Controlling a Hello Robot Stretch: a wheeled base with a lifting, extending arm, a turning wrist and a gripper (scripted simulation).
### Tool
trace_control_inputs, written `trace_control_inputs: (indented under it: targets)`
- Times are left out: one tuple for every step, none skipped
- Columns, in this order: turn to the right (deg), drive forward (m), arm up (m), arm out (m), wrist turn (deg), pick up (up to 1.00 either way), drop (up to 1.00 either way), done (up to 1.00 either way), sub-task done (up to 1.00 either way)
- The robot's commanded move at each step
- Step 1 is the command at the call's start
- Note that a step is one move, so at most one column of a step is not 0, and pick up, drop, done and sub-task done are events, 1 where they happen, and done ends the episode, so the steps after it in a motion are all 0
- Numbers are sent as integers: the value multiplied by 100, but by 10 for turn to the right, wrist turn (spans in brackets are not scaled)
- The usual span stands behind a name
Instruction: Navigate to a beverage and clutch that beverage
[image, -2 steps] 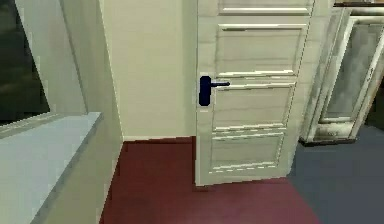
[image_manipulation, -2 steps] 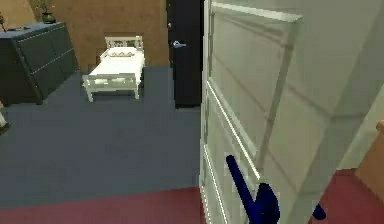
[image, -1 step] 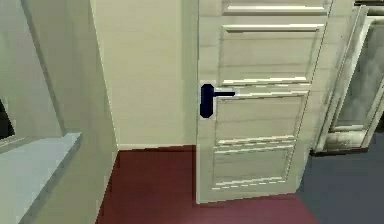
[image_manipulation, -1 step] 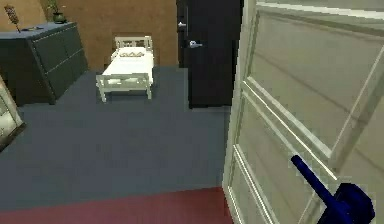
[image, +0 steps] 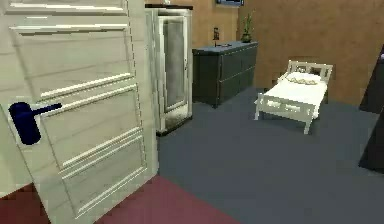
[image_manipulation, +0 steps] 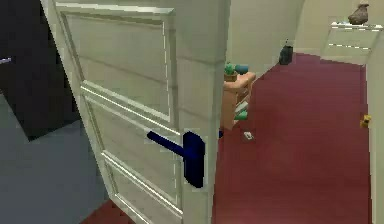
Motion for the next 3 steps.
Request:
trace_control_inputs:
  targets:
    - [330, 0, 0, 0, 0, 0, 0, 0, 0]
    - [0, 100, 0, 0, 0, 0, 0, 0, 0]
    - [0, 100, 0, 0, 0, 0, 0, 0, 0]
